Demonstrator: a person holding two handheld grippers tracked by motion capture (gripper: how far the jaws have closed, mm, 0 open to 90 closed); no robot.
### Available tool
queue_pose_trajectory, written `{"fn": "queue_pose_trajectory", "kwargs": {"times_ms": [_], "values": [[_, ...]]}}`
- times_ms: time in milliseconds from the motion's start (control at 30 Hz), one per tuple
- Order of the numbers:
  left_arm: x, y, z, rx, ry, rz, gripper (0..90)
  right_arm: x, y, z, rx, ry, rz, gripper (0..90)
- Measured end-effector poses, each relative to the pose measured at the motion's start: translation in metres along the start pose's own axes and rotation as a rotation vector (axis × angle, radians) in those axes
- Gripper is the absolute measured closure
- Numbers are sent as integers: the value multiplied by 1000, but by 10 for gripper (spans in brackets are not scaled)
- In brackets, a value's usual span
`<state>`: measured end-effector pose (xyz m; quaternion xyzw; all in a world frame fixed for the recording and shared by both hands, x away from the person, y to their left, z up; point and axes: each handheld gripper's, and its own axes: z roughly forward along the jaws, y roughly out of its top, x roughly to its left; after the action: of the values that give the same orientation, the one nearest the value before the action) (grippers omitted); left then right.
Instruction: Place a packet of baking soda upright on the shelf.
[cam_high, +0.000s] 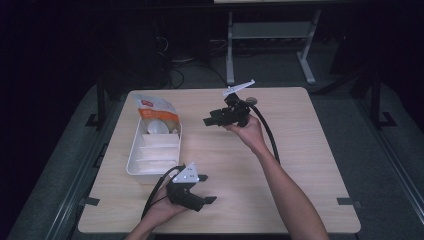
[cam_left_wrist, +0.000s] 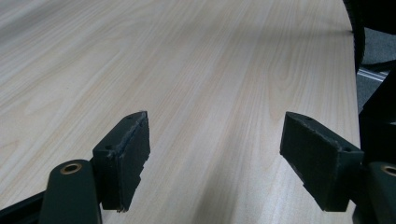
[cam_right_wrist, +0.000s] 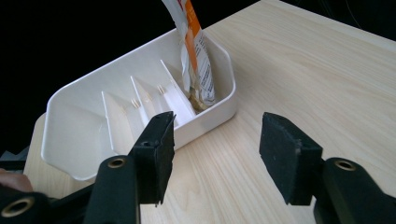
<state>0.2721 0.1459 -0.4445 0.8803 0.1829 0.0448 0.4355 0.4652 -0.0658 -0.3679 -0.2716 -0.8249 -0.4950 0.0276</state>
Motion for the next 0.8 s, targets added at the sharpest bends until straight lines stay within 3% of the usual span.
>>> {"fn": "queue_pose_trajectory", "kwargs": {"times_ms": [800], "values": [[2, -1, 0, 6, 6, -5, 231, 10, -34, -48, -8, -21, 23, 399]]}}
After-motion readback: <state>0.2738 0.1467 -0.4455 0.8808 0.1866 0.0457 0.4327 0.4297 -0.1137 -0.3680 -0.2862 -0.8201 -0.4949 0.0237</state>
